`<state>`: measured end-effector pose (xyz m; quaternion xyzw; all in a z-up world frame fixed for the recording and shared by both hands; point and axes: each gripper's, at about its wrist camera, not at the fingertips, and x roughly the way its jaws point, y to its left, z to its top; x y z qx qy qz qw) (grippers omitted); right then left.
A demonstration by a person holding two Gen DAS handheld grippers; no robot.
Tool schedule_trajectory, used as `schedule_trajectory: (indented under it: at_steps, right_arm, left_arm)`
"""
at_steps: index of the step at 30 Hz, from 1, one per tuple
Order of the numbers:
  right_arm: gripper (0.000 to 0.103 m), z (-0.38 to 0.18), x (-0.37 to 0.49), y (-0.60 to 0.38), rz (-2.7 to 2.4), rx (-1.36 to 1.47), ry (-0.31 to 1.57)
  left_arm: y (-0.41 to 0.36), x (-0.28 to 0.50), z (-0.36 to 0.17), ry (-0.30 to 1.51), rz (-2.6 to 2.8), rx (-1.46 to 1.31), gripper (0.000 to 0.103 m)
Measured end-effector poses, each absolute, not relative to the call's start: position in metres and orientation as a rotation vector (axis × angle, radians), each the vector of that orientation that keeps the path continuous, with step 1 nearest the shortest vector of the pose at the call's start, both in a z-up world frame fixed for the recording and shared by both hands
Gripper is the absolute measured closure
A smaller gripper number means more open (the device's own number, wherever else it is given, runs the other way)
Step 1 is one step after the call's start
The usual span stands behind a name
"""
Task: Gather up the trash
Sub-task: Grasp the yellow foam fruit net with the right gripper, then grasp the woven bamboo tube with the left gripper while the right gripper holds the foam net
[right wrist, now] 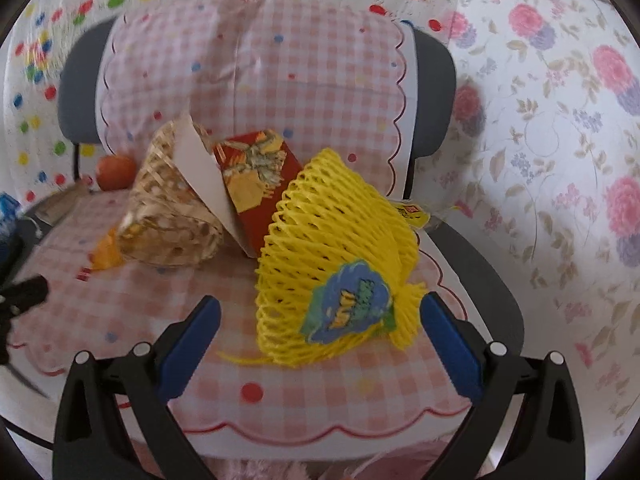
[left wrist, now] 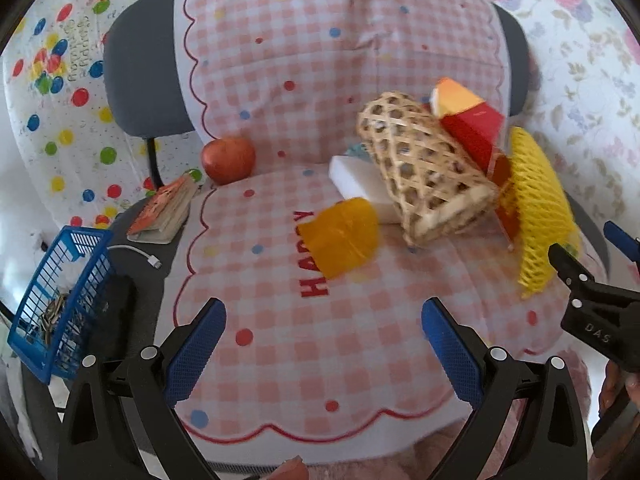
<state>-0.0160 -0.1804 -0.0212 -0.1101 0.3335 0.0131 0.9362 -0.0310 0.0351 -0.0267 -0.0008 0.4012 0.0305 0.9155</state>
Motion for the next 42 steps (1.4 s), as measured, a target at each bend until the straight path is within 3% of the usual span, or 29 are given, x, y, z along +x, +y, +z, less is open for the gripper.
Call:
schedule_trajectory:
  at_steps: [13,15,17,21,23,25,32,42]
  right_arm:
    - [0.006,-0.065,0.03,-0.167,-0.148,-0.387,0.696]
    - [0.021,-0.06,0.025,-0.176,-0.15,-0.366,0.68]
    - [0.043,-0.054,0.019,-0.185,-0.15,-0.342,0.661]
    - [0.065,-0.033,0.002,-0.209,-0.125,-0.268,0.613]
    - [0.086,-0.021,-0.008,-0.227,-0.111,-0.215,0.578]
    - [0.092,-0.006,-0.018,-0.255,-0.103,-0.111,0.535]
    - [0.093,0.046,-0.067,-0.32,0.013,0.162,0.393]
    - [0.093,0.026,-0.076,-0.316,0.105,0.131,0.458]
  left_arm:
    - [0.034,-0.002,-0.041,0.854,0.032,-0.027,0.006]
    - [0.032,-0.001,-0.042,0.856,0.026,-0.025,0.006]
    - [0.03,-0.002,-0.042,0.856,0.023,-0.021,0.006]
    - [0.025,-0.007,-0.039,0.845,0.016,-0.011,0.006]
    - [0.022,-0.01,-0.036,0.837,0.011,-0.004,0.006]
    - [0.017,-0.014,-0.033,0.826,0.0,0.005,0.006]
    - [0.001,-0.017,-0.017,0.801,-0.025,-0.004,0.006]
    - [-0.011,0.002,-0.019,0.781,-0.025,-0.005,0.012]
